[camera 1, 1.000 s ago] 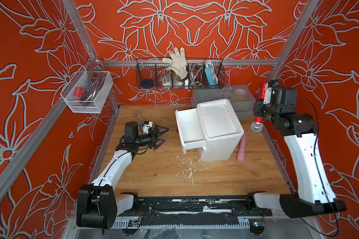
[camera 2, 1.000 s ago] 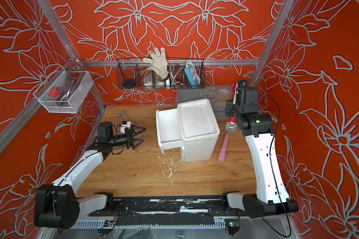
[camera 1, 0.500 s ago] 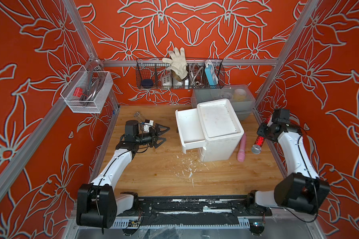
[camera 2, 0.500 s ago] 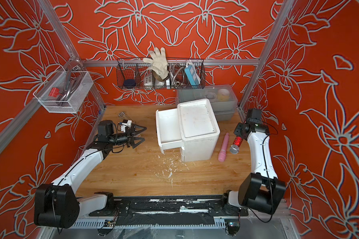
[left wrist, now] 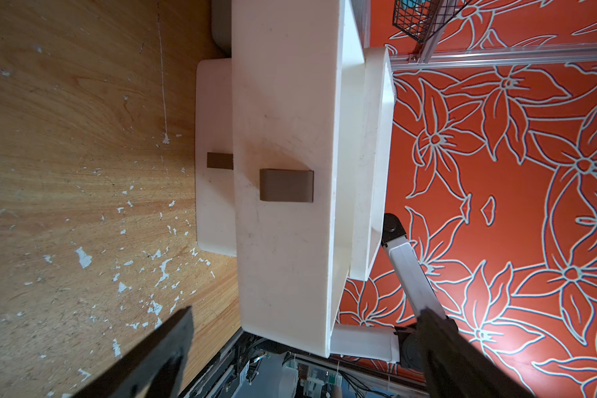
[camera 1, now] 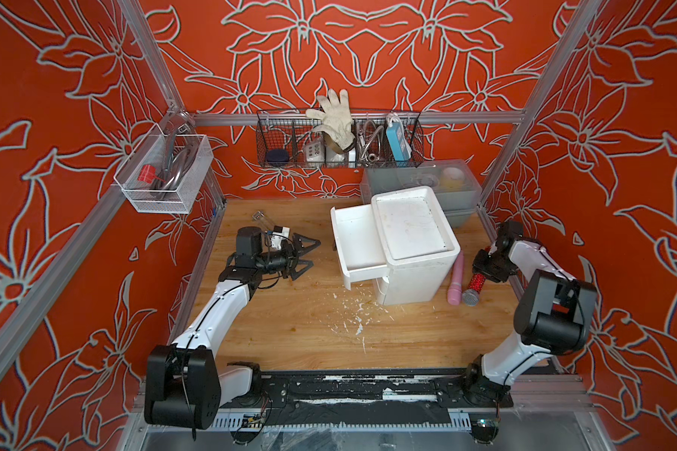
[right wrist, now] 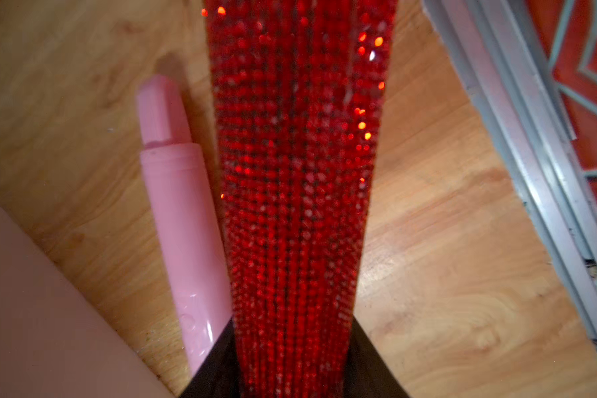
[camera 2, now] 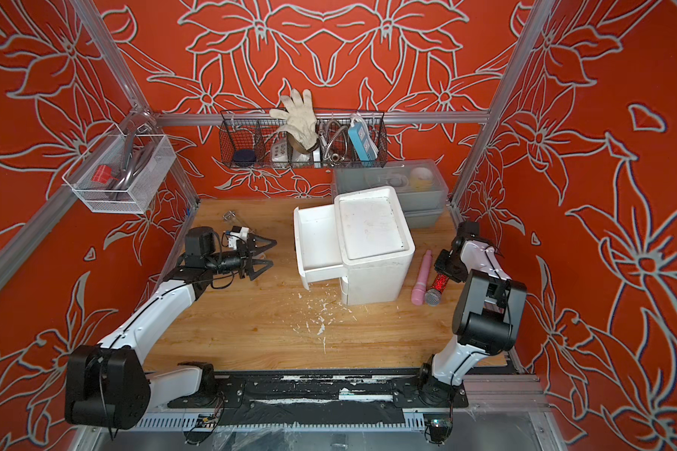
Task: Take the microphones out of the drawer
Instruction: Place the microphone at the center of the board.
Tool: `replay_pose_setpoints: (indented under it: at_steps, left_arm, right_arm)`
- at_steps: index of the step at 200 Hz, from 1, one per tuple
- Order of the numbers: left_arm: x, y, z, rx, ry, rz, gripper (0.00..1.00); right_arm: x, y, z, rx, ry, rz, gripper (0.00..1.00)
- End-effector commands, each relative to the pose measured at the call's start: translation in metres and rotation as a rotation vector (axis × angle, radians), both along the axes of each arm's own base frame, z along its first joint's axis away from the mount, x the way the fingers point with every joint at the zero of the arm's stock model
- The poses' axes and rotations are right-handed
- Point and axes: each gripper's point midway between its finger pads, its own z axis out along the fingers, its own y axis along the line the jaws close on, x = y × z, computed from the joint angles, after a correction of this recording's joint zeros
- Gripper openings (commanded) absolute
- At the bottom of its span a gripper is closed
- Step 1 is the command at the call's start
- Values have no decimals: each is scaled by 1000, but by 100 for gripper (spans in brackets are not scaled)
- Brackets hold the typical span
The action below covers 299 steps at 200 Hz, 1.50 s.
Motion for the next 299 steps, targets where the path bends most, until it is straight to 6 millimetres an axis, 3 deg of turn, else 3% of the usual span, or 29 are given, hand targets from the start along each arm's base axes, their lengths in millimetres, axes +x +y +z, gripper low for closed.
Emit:
replay_pose_setpoints:
  at_steps: [1, 38, 67, 115, 194, 232, 239, 245, 252, 299]
  left_arm:
    - [0, -3, 5, 0, -26, -20, 100]
    - [-1, -2, 3, 5, -23, -12, 100]
    - [-1, -2, 2, 3, -18, -10, 100]
    - [-2, -1, 3, 5, -20, -9, 100]
    - [-3, -1, 3, 4, -22, -9, 100]
    - [-3, -1, 3, 4, -22, -7, 100]
    - [-3, -1, 4, 5, -25, -8, 100]
    - [-4, -1, 4, 4, -23, -9, 100]
    - [-4, -1, 3, 4, -23, -9, 100]
    - [-2, -1, 4, 2, -22, -8, 100]
  right_arm:
    - [2, 0, -11, 23, 4, 0, 0]
    - [2, 1, -25, 43, 34, 10, 0]
    - [3, 4, -36, 64, 50, 12, 7]
    - [6, 6, -37, 81, 35, 15, 26]
    - [9, 9, -36, 94, 5, 11, 65]
    - [11, 11, -33, 100, -9, 12, 73]
    - [11, 11, -33, 101, -12, 13, 78]
    - [12, 10, -32, 100, -19, 11, 92]
    - [12, 11, -31, 104, -24, 11, 99]
    - [20, 13, -7, 104, -100, 9, 99]
